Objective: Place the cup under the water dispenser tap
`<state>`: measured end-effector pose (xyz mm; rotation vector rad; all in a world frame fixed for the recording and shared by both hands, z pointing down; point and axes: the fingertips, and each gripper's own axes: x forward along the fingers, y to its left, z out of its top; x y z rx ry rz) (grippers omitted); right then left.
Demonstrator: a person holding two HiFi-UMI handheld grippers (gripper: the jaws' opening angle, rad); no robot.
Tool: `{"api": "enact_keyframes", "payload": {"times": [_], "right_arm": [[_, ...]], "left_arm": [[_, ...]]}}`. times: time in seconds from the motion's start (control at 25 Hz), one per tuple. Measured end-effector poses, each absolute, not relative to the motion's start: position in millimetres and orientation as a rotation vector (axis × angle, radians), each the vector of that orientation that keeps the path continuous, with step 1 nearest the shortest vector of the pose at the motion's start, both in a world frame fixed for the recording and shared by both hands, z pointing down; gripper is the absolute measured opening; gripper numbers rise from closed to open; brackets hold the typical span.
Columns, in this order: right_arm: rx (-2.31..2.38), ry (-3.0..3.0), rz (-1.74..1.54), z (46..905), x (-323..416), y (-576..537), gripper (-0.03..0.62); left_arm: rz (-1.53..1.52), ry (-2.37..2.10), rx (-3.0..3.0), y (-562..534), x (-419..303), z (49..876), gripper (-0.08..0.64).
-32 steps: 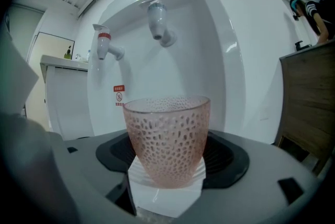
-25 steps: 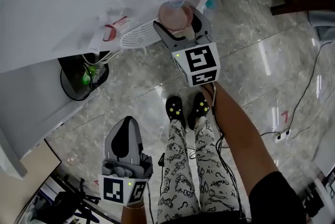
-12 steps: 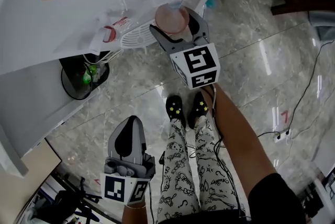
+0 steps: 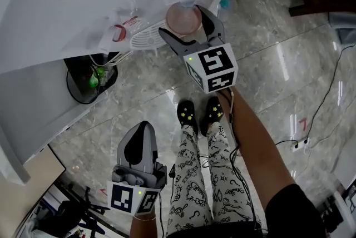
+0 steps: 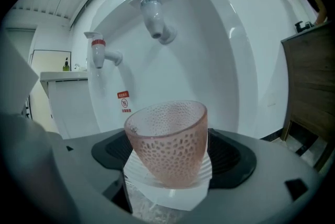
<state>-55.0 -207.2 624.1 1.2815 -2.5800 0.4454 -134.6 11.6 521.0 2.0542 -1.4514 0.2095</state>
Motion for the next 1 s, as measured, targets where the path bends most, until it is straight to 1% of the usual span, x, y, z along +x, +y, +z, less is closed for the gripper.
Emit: {"api": "enact_keyframes", "payload": {"times": [0.44, 0.64, 0.8, 1.0], "right_arm": [[1.319, -2.577, 0.506, 612, -44, -190, 0.411], [1.390, -2.521, 0.590, 601, -16, -156, 0.410], [1.398, -2.577, 0.663, 537, 7, -108, 0.408], [1.374, -2.708, 0.758, 422, 25, -65, 0.397]], "left_arm": [[0.204, -1.456, 2.054, 17, -129, 513, -0.005], [0.182, -1.478, 2.078, 13, -126, 492, -0.005], [0.181, -1.514, 2.140, 9, -123, 449, -0.005], [0.165, -1.523, 2.211, 11, -116, 379, -0.005]]}}
